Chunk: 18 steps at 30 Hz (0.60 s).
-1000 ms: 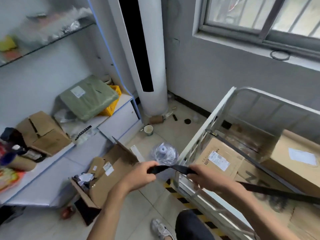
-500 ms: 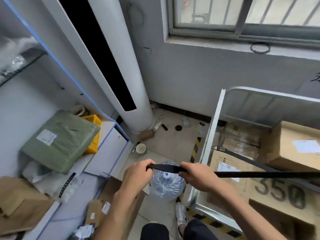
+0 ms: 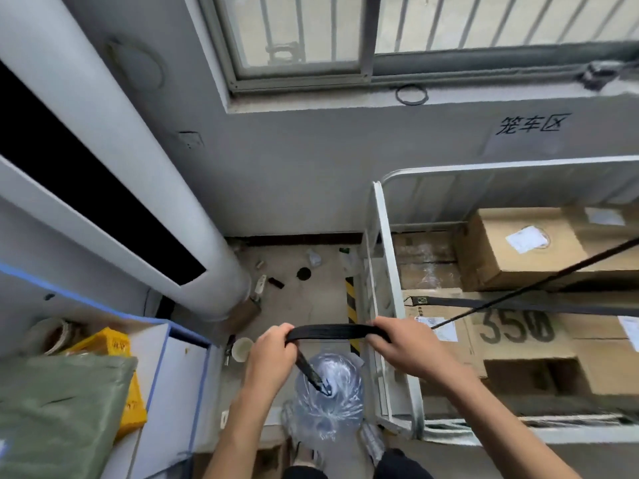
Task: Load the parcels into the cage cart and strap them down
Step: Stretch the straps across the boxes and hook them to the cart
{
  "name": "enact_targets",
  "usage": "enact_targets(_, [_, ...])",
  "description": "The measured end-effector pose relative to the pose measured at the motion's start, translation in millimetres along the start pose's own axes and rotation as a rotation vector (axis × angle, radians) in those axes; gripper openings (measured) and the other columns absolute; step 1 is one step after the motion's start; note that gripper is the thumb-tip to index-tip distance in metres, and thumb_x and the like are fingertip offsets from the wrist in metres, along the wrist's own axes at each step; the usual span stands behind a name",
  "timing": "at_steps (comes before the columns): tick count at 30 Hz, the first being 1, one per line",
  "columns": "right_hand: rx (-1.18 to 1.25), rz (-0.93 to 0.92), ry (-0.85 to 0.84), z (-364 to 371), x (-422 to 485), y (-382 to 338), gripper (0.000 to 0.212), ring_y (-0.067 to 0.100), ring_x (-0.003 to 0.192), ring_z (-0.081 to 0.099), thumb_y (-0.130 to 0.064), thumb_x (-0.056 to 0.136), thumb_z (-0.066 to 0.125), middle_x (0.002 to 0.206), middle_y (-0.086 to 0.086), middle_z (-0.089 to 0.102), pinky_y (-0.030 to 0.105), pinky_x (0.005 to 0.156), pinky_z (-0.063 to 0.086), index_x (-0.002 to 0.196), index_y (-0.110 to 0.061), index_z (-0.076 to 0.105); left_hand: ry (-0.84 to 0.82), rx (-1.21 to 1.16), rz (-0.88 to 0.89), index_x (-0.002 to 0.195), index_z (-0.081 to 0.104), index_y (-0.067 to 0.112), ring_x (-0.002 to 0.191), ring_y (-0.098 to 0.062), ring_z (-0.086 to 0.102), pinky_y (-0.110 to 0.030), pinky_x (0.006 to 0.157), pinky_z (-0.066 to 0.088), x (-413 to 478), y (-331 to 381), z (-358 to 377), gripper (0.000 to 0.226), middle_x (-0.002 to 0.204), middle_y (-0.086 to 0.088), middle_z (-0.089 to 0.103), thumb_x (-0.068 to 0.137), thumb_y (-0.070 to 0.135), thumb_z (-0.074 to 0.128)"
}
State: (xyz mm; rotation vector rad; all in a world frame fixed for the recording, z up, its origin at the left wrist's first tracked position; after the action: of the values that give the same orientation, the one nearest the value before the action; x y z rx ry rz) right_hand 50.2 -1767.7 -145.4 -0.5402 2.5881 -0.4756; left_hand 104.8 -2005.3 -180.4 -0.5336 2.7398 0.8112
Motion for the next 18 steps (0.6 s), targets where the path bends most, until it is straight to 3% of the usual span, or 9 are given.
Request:
enact_targets(2, [0.036,0.084,0.060,1,1,-6,0.027,0.011,0.069,0.060,-0.052,0.097,0.046,0.069,-0.013,0.058,0.028,0.052,0.035,0.087,-0.028,0.056,-0.012,0.053,0.046,0.096,0.064,0.023,0.094,-0.026,0.058,-0.034,0.069,0.037,18,0,-5,0.007,0.088,0.003,0.050,0.094,0.023,0.057])
enact_targets(4, [0.068,0.159,0.112,0,4,-9,0.029,0.007,0.066,0.059,-0.054,0.096,0.046,0.068,-0.011,0.061,0.027,0.054,0.044,0.084,-0.029,0.056,-0.033,0.049,0.056,0.085,0.055,0.029,0.084,-0.023,0.052,-0.034,0.067,0.036,33,4,-12,0.008,0.079,0.008,0.043,0.093,0.030,0.058])
enact_targets(6, [0.084,0.215,0.164,-5,5,-7,0.026,0.010,0.067,0.060,-0.051,0.097,0.048,0.068,-0.009,0.061,0.029,0.057,0.047,0.082,-0.031,0.055,-0.117,0.026,0.043,0.079,0.050,0.032,0.070,-0.019,0.051,-0.033,0.061,0.037,48,8,-12,0.012,0.069,0.010,0.050,0.089,0.029,0.056])
enact_targets(10, [0.123,0.309,0.251,-7,-9,11,0.022,0.012,0.069,0.062,-0.045,0.097,0.050,0.070,-0.008,0.065,0.033,0.063,0.051,0.085,-0.030,0.059,-0.414,-0.412,0.012,0.083,0.064,0.035,0.049,-0.014,0.054,-0.028,0.051,0.041,53,26,5,0.023,0.066,-0.001,0.069,0.080,0.018,0.048])
enact_targets(12, [0.135,0.349,0.280,-6,-14,24,0.020,0.012,0.071,0.062,-0.044,0.097,0.049,0.072,-0.008,0.066,0.033,0.065,0.052,0.089,-0.032,0.061,-0.523,-0.629,0.002,0.097,0.062,0.023,0.060,-0.017,0.066,-0.031,0.053,0.049,56,38,12,0.014,0.082,-0.005,0.076,0.088,0.014,0.058])
enact_targets(15, [0.157,0.389,0.312,-6,-20,38,0.019,0.009,0.067,0.060,-0.046,0.098,0.049,0.066,-0.011,0.061,0.026,0.056,0.043,0.084,-0.035,0.057,-0.566,-0.868,-0.005,0.112,0.059,0.010,0.094,-0.026,0.075,-0.035,0.069,0.060,66,55,16,0.038,0.103,-0.013,0.074,0.075,0.013,0.068])
enact_targets(18, [0.207,0.422,0.312,7,-30,32,0.023,0.003,0.059,0.055,-0.048,0.098,0.049,0.061,-0.011,0.058,0.024,0.051,0.035,0.081,-0.035,0.055,-0.607,-1.061,-0.087,0.123,0.060,0.010,0.102,-0.033,0.073,-0.039,0.072,0.061,72,63,22,0.042,0.114,-0.019,0.071,0.083,-0.004,0.056])
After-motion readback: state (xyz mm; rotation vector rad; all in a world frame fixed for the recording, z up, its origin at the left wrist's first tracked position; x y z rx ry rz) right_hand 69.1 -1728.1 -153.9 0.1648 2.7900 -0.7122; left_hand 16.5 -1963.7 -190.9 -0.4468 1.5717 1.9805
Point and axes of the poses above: each hand's wrist, its own x-axis towards the middle knuckle, its own z-axis out of the palm, y = z × x, the point moved 8 cm from there along x, towards the middle knuckle
